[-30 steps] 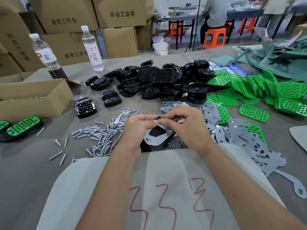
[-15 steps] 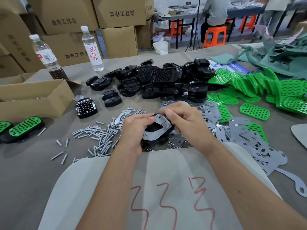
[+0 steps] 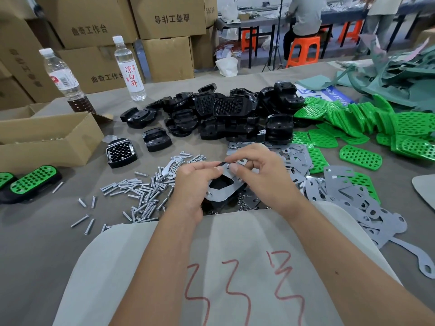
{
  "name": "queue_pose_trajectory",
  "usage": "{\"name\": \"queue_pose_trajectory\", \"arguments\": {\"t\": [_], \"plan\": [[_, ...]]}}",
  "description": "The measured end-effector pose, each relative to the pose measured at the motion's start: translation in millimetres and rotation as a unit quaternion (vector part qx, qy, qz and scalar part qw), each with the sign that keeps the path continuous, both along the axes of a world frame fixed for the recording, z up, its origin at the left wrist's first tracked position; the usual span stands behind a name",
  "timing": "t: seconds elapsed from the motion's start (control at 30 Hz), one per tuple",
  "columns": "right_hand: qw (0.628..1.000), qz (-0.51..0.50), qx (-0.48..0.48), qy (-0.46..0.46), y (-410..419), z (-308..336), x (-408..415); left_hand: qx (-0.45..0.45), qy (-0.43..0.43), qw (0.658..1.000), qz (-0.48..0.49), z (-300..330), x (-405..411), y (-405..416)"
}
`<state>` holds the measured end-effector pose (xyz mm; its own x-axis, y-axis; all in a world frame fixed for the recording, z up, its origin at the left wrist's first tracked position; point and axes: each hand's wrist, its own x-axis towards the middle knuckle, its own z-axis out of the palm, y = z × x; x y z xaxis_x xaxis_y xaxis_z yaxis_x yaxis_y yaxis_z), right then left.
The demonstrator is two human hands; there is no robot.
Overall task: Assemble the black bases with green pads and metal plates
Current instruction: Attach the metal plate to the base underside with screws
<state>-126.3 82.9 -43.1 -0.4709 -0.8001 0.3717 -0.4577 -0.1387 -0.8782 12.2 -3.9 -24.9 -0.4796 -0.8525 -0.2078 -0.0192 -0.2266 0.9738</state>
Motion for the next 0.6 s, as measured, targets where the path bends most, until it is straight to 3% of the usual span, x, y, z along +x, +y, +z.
{"name": "queue_pose_trajectory", "arguments": {"t": [0.27,0.6], "plan": [[0.976,-0.020,-0.005,0.218,-6.6,-2.6,9.9,-0.063,-0.021,0.997,0.030,3.0,-2.4,3.3],[0.961,-0.102,0.025,0.255,-9.1,-7.8,12.3,-0.061,-0.022,0.998,-0.027,6.4,-2.0,8.3]]}}
